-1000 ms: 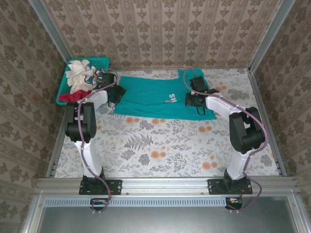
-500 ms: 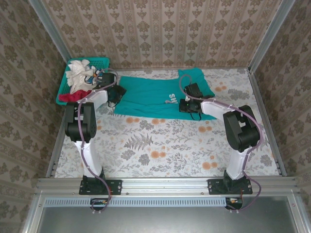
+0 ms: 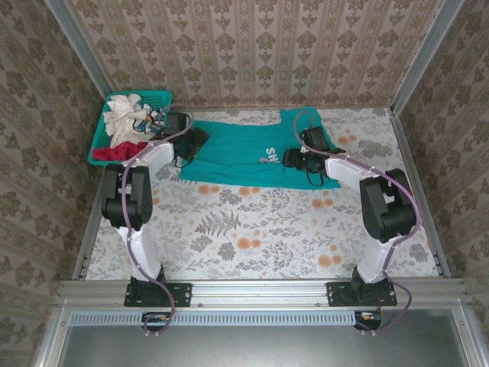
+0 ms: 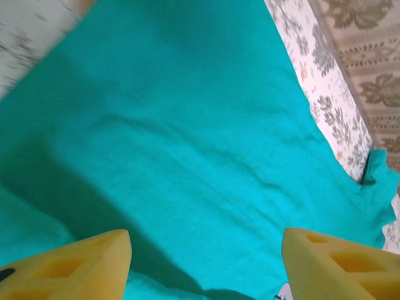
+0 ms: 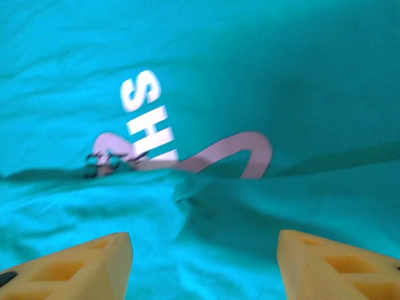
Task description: Fold and stack the t-shirts
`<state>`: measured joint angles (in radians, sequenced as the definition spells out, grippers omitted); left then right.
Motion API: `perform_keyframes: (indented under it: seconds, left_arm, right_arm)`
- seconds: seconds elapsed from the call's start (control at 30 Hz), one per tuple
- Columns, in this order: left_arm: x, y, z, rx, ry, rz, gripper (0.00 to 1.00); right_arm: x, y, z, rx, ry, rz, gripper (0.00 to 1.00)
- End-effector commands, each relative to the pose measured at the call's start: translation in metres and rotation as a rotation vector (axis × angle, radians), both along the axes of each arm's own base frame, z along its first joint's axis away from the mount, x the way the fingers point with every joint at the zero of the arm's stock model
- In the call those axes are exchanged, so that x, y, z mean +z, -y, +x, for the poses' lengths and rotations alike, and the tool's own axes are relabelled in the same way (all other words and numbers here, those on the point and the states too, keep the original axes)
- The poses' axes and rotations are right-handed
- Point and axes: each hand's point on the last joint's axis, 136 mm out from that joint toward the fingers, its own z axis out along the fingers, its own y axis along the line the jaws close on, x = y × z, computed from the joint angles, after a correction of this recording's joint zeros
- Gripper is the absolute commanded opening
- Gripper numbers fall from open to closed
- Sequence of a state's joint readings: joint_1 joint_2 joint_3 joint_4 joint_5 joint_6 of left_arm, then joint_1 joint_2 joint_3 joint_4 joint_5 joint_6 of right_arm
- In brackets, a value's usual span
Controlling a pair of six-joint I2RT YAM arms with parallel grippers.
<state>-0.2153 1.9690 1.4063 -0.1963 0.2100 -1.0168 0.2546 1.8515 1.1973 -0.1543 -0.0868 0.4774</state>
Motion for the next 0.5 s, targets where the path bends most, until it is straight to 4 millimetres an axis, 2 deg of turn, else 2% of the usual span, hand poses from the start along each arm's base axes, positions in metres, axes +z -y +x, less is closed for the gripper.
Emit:
perform_keyframes:
  seconds: [0.0, 0.2, 0.37, 0.47]
  left_arm:
    - [-0.020, 0.006, 0.001, -0.021, -0.037, -0.007, 0.67]
    - [-0.053, -0.003, -0.026, -0.025, -0.111, 0.023, 0.67]
    - [-0.078, -0.015, -0.068, -0.023, -0.181, 0.038, 0.67]
    - [-0.087, -0.020, -0.095, -0.027, -0.215, 0.045, 0.67]
  right_arm:
    - [-0.029, 0.015, 0.000, -0.088, -0.095, 0.033, 0.62]
    - [-0.054, 0.034, -0.029, -0.146, -0.195, 0.053, 0.60]
    - [-0.060, 0.033, -0.063, -0.116, -0.246, 0.072, 0.60]
    - [-0.059, 0.035, -0.082, -0.117, -0.269, 0.082, 0.60]
